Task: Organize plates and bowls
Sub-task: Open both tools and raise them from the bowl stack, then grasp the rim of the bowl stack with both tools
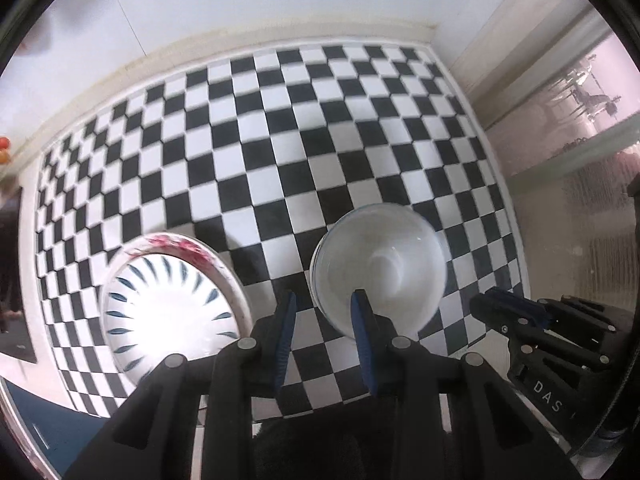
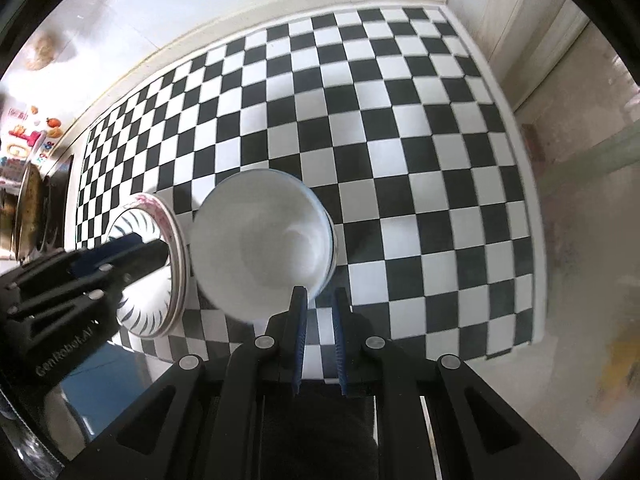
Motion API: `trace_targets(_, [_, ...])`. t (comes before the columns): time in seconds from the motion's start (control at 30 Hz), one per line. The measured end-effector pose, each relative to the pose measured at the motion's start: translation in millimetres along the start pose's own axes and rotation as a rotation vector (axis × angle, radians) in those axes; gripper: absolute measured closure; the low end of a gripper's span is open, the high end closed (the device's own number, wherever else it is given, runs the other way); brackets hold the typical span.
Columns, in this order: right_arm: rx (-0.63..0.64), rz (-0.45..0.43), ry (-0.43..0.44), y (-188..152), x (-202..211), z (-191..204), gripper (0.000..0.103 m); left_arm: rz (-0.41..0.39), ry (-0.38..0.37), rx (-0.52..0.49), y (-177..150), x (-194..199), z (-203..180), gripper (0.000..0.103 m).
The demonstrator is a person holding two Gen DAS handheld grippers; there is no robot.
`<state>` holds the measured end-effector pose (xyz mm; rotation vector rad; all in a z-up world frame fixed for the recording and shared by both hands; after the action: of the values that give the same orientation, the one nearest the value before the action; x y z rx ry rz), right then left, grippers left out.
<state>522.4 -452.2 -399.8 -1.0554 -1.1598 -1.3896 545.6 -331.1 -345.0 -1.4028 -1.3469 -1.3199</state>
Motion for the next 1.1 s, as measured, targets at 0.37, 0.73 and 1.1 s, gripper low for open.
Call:
trace_targets(0.37, [0.045, -0.157, -0.039, -24, 102, 26, 0.089, -0.105, -0.031, -0.049, -28, 79, -5, 0.076])
trace_targets(0.73, [0.048, -0.247, -0.065, -59, 164, 41, 0.089, -0.17, -0.058, -0.072, -59, 130, -7, 0.076])
trace_targets(1.1, [0.02, -0.275, -0.072, -74, 180, 37, 0.089, -0.187, -0.071, -0.044, -69, 133, -7, 0.076])
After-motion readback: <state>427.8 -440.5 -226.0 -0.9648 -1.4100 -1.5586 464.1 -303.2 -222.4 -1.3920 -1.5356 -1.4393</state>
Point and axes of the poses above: each gripper's, at about its wrist camera, not at the fingertips, and x roughly against the way its jaws point, z to its left, y to its top, the point moved 10 cm from there along -x, roughly the way its jaws point, and after that the axes turned 12 degrees about x, right-handed, at the moved point
